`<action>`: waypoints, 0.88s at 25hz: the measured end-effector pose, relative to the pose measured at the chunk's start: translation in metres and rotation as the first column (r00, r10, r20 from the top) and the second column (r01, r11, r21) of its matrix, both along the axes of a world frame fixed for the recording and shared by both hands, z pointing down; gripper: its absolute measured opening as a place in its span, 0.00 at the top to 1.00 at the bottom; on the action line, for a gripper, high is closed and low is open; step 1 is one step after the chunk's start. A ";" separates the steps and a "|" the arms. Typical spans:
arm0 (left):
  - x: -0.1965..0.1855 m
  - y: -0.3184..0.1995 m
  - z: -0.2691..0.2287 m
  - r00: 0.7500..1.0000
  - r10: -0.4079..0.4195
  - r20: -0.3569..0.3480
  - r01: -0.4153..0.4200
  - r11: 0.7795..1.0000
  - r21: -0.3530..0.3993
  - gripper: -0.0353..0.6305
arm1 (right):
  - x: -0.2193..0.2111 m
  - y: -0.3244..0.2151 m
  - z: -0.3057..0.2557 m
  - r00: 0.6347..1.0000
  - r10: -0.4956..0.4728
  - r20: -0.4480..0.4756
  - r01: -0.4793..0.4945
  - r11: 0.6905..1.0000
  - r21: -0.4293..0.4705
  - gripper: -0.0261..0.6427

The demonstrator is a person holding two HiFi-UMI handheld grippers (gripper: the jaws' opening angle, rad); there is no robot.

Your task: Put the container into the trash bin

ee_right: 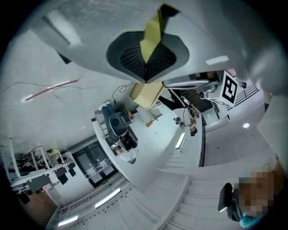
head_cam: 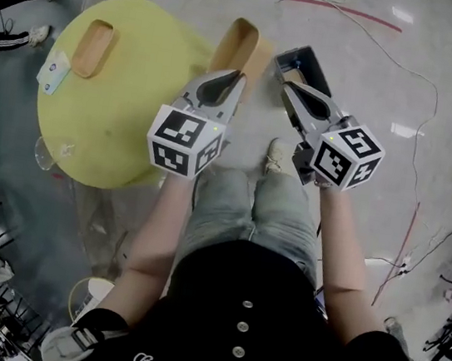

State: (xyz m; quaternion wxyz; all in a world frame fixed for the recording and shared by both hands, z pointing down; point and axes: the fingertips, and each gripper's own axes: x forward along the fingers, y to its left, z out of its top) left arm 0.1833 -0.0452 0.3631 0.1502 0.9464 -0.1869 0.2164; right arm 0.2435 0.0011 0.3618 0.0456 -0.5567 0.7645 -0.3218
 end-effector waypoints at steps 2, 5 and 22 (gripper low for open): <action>0.023 0.009 0.011 0.999 0.033 0.007 -0.033 0.999 -0.022 0.91 | 0.021 0.008 0.006 0.999 0.031 0.012 -0.030 0.999 -0.014 0.96; 0.051 0.020 0.027 0.998 0.067 0.016 -0.066 0.996 -0.053 0.91 | 0.047 0.019 0.018 0.998 0.060 0.012 -0.060 0.998 -0.033 0.96; 0.147 0.039 0.122 0.981 0.145 0.127 -0.118 0.973 -0.199 0.91 | 0.150 0.047 0.090 0.973 0.202 0.109 -0.192 0.976 -0.102 0.96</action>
